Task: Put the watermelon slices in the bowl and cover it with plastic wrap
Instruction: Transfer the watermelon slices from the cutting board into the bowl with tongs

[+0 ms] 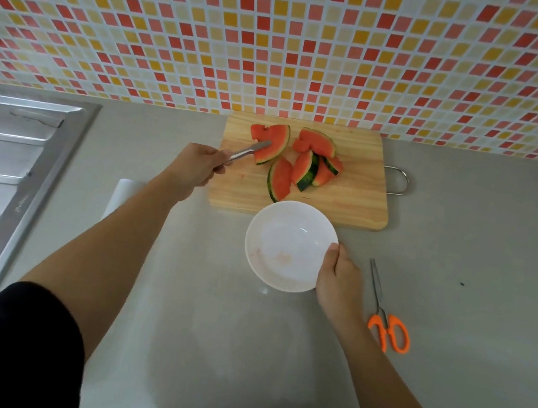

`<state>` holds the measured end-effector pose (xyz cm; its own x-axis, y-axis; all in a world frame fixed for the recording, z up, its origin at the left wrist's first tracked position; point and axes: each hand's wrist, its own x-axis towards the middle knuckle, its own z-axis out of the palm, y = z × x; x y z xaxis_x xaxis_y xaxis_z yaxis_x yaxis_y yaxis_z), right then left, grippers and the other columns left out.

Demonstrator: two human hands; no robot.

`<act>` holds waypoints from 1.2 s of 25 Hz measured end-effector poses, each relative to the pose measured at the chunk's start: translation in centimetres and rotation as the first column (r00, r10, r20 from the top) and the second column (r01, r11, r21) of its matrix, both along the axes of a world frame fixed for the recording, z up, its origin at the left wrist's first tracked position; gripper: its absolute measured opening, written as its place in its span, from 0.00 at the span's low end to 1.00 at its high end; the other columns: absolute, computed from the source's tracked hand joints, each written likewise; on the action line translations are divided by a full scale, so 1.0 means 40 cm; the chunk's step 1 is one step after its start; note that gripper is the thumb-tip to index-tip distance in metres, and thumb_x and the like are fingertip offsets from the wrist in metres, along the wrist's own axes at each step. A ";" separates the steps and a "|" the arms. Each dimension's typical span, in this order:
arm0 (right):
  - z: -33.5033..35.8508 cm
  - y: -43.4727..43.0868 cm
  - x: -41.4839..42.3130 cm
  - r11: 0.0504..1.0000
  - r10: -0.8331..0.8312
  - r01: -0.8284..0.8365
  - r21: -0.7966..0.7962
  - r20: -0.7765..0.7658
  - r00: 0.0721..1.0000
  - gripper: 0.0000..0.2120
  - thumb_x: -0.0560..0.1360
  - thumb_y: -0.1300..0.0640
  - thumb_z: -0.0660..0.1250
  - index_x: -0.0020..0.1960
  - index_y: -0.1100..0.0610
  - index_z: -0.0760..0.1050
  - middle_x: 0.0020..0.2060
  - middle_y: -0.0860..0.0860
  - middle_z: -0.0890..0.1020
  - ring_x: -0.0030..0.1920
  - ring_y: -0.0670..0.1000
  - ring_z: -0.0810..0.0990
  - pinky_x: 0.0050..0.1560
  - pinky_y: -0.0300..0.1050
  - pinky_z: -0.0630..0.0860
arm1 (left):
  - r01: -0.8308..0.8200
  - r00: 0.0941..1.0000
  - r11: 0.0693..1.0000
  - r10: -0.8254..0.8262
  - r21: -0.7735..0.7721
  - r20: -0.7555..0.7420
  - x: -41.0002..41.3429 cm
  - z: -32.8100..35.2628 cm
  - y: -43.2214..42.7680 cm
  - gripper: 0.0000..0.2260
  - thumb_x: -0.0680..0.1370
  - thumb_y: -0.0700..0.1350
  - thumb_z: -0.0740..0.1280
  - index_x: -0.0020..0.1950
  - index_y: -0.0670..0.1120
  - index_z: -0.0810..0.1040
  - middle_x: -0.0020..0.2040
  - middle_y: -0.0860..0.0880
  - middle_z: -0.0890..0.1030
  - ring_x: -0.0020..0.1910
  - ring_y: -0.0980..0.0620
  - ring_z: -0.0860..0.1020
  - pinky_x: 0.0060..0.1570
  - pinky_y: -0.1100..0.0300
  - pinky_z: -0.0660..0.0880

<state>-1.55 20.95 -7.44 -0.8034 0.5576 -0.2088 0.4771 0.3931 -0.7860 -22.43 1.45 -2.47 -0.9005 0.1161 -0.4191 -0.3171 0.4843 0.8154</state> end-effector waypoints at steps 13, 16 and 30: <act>0.003 0.003 -0.002 1.000 -0.019 0.019 0.004 0.002 1.000 0.18 0.80 0.51 0.48 0.38 0.56 0.68 0.29 0.47 0.73 0.32 0.46 0.73 0.30 0.41 0.63 | 0.678 0.658 0.521 -0.745 -0.518 0.113 0.190 0.118 0.021 0.16 0.79 0.52 0.61 0.40 0.44 0.81 0.33 0.51 0.78 0.33 0.55 0.73 0.33 0.63 0.67; 0.001 0.003 -0.002 1.000 -0.014 0.014 0.019 0.002 1.000 0.17 0.81 0.52 0.48 0.38 0.55 0.67 0.28 0.46 0.73 0.31 0.44 0.72 0.29 0.40 0.62 | 0.648 0.637 0.450 -0.762 -0.615 0.113 0.208 0.142 0.042 0.20 0.80 0.54 0.61 0.35 0.41 0.77 0.32 0.47 0.75 0.32 0.50 0.72 0.31 0.60 0.66; -0.013 0.001 -0.003 0.999 -0.040 0.040 0.026 -0.030 0.999 0.19 0.81 0.52 0.50 0.37 0.60 0.69 0.26 0.51 0.73 0.28 0.49 0.72 0.26 0.41 0.64 | 0.169 0.322 0.506 -0.839 -0.846 -0.438 0.096 0.063 0.152 0.17 0.77 0.48 0.67 0.54 0.32 0.78 0.38 0.36 0.81 0.33 0.40 0.80 0.32 0.53 0.76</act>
<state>-1.66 21.00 -7.98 -0.7859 0.5945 -0.1700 0.4695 0.3949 -0.7897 -18.59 7.55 0.07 -0.6606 0.7315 0.1686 0.7394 0.6729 -0.0226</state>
